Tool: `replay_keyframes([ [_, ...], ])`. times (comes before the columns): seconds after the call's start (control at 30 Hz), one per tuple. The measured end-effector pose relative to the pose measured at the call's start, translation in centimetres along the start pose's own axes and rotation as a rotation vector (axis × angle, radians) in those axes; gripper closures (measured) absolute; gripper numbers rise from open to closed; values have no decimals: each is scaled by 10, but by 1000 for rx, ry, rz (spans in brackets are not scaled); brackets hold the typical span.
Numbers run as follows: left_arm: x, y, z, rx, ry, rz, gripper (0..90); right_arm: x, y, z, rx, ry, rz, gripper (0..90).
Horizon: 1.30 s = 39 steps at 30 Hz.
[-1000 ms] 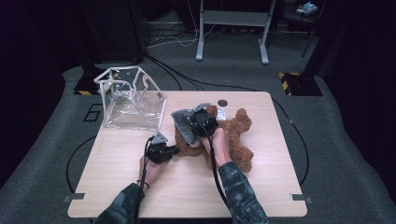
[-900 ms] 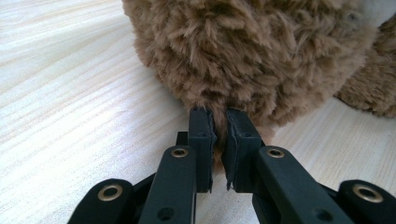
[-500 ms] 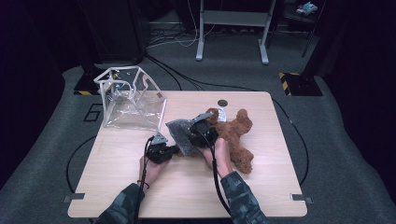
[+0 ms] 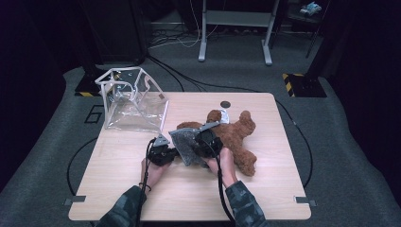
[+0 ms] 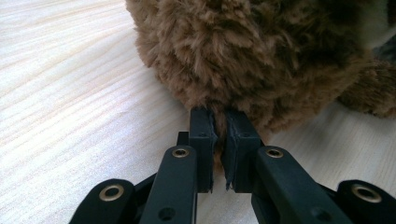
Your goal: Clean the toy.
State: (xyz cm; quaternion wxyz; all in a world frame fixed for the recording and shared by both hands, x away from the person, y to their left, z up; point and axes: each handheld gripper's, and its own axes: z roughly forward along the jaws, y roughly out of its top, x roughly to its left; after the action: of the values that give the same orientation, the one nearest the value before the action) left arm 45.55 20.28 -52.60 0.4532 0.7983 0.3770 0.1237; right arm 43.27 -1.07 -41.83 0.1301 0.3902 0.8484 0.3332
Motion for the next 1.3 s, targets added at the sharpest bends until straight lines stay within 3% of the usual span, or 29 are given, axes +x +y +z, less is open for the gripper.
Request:
replay_keyframes([
  [0.33,0,0,0,-6,5,-10,825,1,-18,11,17,36,39,763],
  [0.6,1,0,0,-5,-2,-11,824,5,-34,39,105,58,44,761],
  [0.7,1,0,-1,-6,-1,-10,824,5,-34,37,112,62,54,759],
  [0.93,2,-1,-1,-16,1,-23,823,-1,-13,-3,19,13,18,757],
  [1.1,1,-1,-1,-17,5,-24,823,-14,15,-27,-76,-72,26,757],
  [1.23,2,-1,-2,-19,1,-24,796,-24,38,-27,-89,-129,2,755],
  [1.3,3,-1,-3,-29,4,-45,751,-28,47,-20,-70,-158,7,755],
])
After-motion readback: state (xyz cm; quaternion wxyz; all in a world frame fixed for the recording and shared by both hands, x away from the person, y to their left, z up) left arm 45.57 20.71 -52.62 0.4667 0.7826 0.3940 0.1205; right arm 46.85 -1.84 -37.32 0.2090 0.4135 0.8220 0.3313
